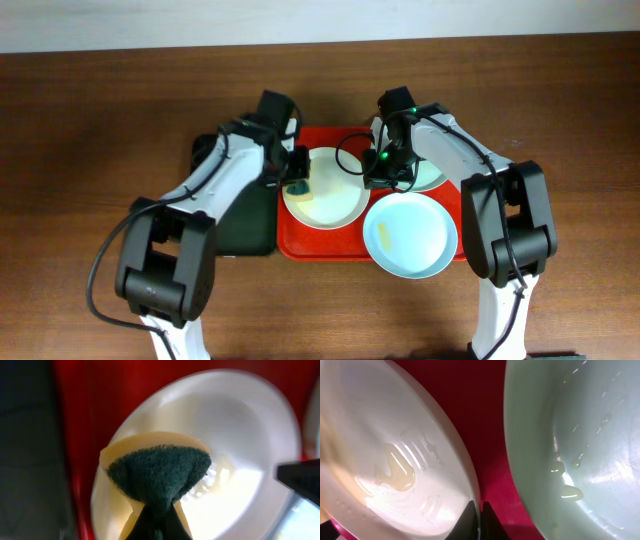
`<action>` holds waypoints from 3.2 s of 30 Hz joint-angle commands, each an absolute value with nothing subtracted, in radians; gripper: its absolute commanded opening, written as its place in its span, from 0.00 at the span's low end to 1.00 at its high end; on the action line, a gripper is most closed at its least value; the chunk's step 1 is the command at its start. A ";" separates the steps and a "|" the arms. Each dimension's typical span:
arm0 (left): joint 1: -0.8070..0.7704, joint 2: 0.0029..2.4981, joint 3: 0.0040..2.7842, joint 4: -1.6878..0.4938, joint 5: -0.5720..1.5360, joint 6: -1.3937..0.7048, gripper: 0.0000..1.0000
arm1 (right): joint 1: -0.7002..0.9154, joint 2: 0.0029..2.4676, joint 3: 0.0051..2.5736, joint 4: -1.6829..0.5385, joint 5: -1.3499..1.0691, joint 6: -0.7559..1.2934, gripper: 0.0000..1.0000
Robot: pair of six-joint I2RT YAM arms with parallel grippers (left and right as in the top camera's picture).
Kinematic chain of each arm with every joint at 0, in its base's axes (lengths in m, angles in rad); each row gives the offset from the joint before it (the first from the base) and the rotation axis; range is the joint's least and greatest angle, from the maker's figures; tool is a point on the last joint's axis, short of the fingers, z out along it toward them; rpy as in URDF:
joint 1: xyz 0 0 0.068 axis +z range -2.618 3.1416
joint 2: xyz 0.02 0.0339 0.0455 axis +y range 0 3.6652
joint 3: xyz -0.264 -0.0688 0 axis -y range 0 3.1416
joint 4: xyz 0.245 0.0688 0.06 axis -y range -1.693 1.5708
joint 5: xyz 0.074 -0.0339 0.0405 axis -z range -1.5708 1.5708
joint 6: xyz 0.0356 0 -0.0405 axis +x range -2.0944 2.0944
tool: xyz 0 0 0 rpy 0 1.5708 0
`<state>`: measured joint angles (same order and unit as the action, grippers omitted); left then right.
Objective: Clean dirty plates on tray and stack at the side
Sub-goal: 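Hold plate with right gripper and scrub it with the left-held sponge, then move the sponge with left gripper back to the black tray, then lift the white plate with the right gripper off the red tray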
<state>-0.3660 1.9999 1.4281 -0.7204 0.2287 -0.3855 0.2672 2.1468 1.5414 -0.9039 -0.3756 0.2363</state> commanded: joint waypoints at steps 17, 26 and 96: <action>-0.389 1.964 1.397 -0.504 0.607 -0.455 0.00 | 0.275 2.138 1.537 -0.900 -0.395 0.245 0.04; -0.222 1.752 1.423 -0.871 0.075 -0.344 0.00 | 0.274 2.138 1.537 -0.900 -0.415 0.245 0.05; 0.037 1.578 1.668 -1.119 -0.023 -0.275 0.99 | 0.272 1.924 1.617 -0.963 -0.388 0.345 0.04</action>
